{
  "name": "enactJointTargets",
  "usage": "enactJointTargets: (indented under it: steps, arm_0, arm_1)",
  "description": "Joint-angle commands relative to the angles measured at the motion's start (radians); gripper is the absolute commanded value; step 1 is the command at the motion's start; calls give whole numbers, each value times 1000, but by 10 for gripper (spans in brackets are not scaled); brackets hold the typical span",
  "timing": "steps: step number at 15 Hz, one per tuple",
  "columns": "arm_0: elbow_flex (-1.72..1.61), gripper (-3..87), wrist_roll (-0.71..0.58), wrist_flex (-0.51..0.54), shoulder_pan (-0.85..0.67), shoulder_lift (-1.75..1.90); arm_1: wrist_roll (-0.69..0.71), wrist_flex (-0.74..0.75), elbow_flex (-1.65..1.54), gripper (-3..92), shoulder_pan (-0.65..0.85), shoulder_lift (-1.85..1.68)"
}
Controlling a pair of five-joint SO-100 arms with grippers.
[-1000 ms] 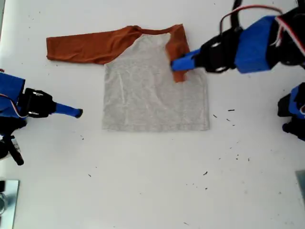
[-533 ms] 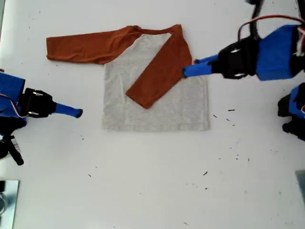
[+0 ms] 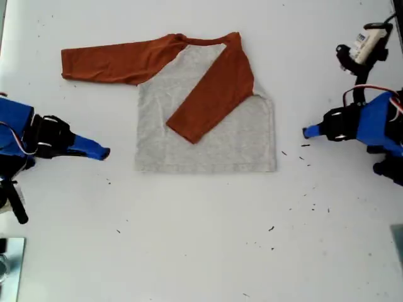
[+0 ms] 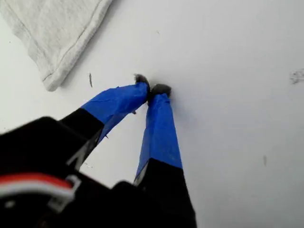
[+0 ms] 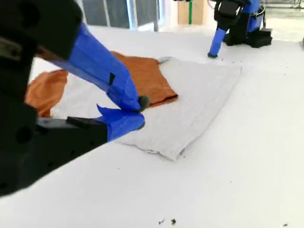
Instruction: Fold t shirt
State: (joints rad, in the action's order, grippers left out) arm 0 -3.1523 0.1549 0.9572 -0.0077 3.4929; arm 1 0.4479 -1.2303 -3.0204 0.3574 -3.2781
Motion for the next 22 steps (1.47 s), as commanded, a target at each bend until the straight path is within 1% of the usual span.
enactJointTargets:
  steps: [1,2,4,5,7,8,9,10,11,13,14,15,17,18,19,20,21,22]
  arm_0:
    - [370,-3,132,38,15,-482]
    - [658,-3,244,175,34,-765]
    - [1154,-3,408,466,87,-1169]
    - [1232,-3,431,523,95,-1270]
    - [1157,-3,426,517,20,-1293]
    - [1115,87,359,514,-67,-1282]
    - [1094,257,302,523,-170,-1282]
    - [1062,302,202,520,-304,-1272]
    - [1042,371,106,526,-460,-1250]
    - [999,419,-98,534,-793,-1255]
    - [983,425,-167,534,-908,-1282]
    - [957,424,-206,523,-1000,-1287]
    - [890,411,-278,457,-1164,-1255]
    - [844,401,-327,397,-1226,-1249]
    - [798,393,-353,334,-1264,-1269]
    - [761,388,-362,270,-1276,-1310]
    - [729,364,-364,198,-1284,-1359]
    - [709,275,-370,137,-1301,-1407]
  arm_1:
    - [2,-37,-34,34,2,-20]
    - [6,-40,-40,34,5,-32]
    - [9,-81,-58,34,6,-110]
    - [9,-121,-71,34,6,-175]
    - [14,-129,-74,34,3,-193]
    - [18,-129,-74,34,3,-193]
    - [21,-127,-74,34,3,-193]
    - [26,-127,-74,34,2,-193]
    - [28,-127,-74,34,2,-193]
    - [28,-127,-75,34,-2,-195]
    - [31,-127,-75,34,-2,-195]
    - [32,-127,-75,34,-3,-195]
    - [34,-127,-75,34,-3,-195]
    - [34,-127,-75,34,-5,-195]
    - [34,-127,-75,34,-6,-195]
    - [34,-127,-75,34,-8,-195]
    - [34,-127,-75,34,-8,-195]
    - [32,-127,-75,34,-9,-195]
